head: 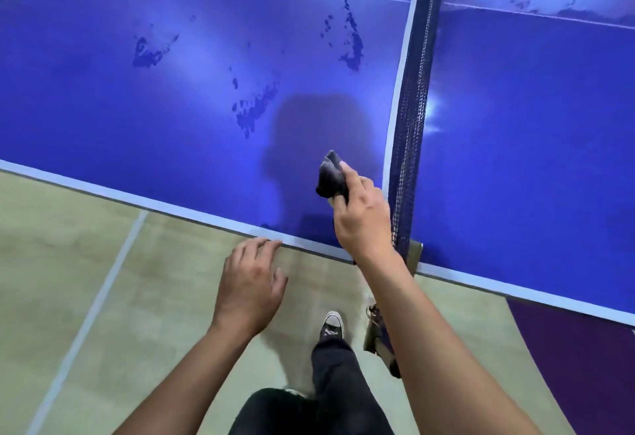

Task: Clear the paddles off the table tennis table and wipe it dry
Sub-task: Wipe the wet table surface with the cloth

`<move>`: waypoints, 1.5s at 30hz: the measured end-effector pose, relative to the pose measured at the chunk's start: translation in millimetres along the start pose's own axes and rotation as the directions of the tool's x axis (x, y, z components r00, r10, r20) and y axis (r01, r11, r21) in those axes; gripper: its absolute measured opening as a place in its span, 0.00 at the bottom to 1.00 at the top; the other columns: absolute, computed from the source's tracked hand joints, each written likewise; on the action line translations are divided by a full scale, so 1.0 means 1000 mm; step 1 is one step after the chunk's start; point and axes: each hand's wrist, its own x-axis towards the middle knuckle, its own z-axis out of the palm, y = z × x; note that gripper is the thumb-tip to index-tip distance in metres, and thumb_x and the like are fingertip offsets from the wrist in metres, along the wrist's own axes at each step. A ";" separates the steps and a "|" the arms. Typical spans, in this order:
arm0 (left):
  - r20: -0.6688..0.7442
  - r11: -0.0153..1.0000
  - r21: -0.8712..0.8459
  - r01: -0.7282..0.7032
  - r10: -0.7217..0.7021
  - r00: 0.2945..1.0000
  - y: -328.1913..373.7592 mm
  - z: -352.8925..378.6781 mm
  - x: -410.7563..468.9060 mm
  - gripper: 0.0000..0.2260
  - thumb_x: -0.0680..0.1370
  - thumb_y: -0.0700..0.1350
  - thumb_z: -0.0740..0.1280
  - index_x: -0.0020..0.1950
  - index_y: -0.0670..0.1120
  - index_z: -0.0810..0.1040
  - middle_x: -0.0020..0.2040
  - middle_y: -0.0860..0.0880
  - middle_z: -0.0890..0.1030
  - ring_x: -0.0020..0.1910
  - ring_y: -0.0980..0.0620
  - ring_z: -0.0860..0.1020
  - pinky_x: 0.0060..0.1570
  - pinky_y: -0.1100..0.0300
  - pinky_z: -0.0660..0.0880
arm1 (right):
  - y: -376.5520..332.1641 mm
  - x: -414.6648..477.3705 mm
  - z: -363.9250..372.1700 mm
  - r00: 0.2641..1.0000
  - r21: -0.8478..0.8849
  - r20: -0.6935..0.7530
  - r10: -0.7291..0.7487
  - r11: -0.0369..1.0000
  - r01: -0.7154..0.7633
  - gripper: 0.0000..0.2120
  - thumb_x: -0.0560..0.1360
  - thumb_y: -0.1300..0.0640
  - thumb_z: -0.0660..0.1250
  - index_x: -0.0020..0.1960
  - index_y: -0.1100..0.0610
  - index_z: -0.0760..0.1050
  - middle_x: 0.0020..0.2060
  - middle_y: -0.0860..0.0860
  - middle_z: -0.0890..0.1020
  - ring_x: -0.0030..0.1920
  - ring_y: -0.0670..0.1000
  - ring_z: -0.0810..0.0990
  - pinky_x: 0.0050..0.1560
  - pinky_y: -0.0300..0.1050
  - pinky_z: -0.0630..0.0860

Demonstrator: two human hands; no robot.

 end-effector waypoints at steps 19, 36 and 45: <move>0.145 0.965 -0.040 -0.260 0.263 0.954 -0.070 0.047 0.065 0.21 0.71 0.41 0.71 0.64 0.47 0.78 0.67 0.43 0.75 0.67 0.39 0.73 0.64 0.46 0.71 | 0.077 0.003 0.088 0.919 -0.330 0.043 -0.392 0.863 0.383 0.26 0.81 0.52 0.65 0.78 0.51 0.68 0.79 0.54 0.65 0.79 0.54 0.64 0.78 0.58 0.59; 0.080 0.912 -0.080 -0.403 0.409 0.909 -0.080 0.037 0.135 0.22 0.73 0.41 0.70 0.67 0.43 0.77 0.69 0.39 0.74 0.70 0.38 0.71 0.67 0.44 0.71 | 0.041 0.008 0.126 0.973 -0.381 -0.228 -0.030 0.923 -0.061 0.29 0.82 0.42 0.59 0.81 0.46 0.60 0.81 0.51 0.59 0.82 0.50 0.53 0.80 0.62 0.49; 0.030 0.871 -0.038 -0.490 0.491 0.871 -0.040 0.050 0.237 0.25 0.78 0.48 0.62 0.75 0.42 0.71 0.76 0.38 0.67 0.76 0.36 0.65 0.74 0.42 0.63 | 0.050 0.034 0.127 0.959 -0.414 -0.283 0.000 0.902 -0.123 0.30 0.81 0.39 0.56 0.81 0.45 0.60 0.81 0.53 0.61 0.82 0.50 0.53 0.80 0.63 0.51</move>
